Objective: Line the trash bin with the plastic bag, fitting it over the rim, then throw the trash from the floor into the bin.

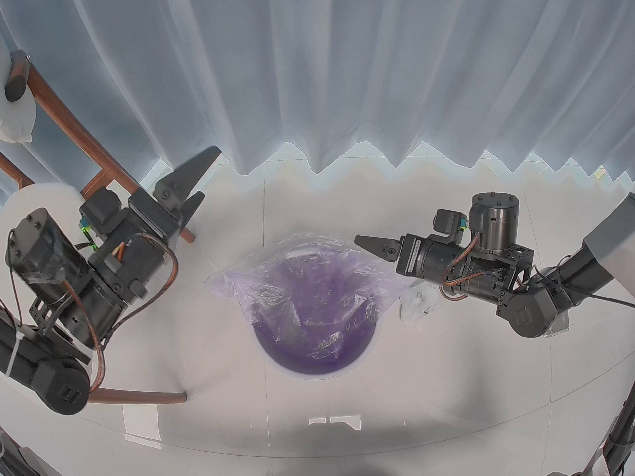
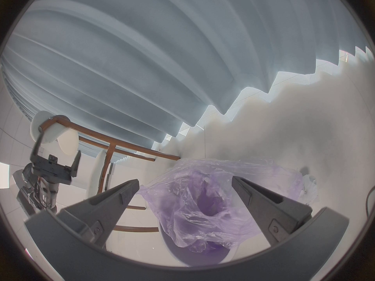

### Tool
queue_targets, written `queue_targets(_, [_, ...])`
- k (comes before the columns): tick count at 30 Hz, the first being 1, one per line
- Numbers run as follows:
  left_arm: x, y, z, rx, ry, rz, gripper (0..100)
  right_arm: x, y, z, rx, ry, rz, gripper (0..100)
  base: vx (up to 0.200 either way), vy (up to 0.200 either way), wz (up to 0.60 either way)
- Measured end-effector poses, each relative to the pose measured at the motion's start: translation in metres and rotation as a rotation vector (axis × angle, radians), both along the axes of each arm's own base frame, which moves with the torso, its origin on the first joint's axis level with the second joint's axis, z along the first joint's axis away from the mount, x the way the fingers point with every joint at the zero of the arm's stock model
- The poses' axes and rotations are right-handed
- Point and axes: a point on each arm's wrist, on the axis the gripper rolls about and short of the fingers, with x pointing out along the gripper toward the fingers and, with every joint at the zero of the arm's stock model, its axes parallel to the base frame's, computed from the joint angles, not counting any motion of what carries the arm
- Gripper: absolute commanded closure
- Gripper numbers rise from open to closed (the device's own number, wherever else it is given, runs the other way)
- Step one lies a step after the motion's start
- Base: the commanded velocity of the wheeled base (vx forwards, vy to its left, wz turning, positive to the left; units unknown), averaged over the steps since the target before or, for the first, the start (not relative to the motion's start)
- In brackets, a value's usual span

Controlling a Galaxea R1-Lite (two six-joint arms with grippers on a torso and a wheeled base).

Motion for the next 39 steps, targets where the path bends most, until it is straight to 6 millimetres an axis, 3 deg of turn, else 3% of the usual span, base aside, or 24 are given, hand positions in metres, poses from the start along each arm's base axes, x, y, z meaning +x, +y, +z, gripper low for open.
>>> queue_targets(5, [-0.023, 0.003, 0.010, -0.211, 0.113, -0.230, 0, -0.003, 0.000, -0.001, 0.001, -0.002, 0.003, 0, 0.000, 0.000, 0.00])
queue_targets(11, [-0.054, 0.017, 0.005, -0.182, 0.191, -0.504, 0, -0.007, 0.001, -0.003, 0.004, -0.004, 0.009, 0, 0.000, 0.000, 0.00])
queue_targets(17, [-0.067, 0.039, -0.001, -0.158, 0.194, -0.461, 0, -0.009, 0.001, -0.005, 0.004, 0.000, 0.011, 0, -0.100, 0.000, 0.00])
queue_targets(22, [-0.087, 0.042, -0.017, -0.113, 0.238, -0.473, 0, -0.010, 0.001, -0.005, 0.003, -0.002, 0.012, 0, 0.000, 0.000, 0.00])
queue_targets(26, [-0.097, 0.041, -0.014, -0.003, 0.118, -0.487, 0, -0.010, 0.001, -0.004, 0.001, -0.005, 0.013, 0, 0.000, 0.000, 0.00])
queue_targets(31, [-0.086, 0.036, 0.007, 0.125, -0.089, -0.437, 0, -0.011, 0.001, -0.004, -0.007, -0.012, 0.015, 0, 0.000, 0.000, 0.00])
queue_targets(39, [-0.026, 0.037, 0.057, 0.145, -0.233, -0.312, 0, -0.005, 0.004, 0.003, -0.015, -0.049, 0.023, 0, 0.000, 0.000, 0.00])
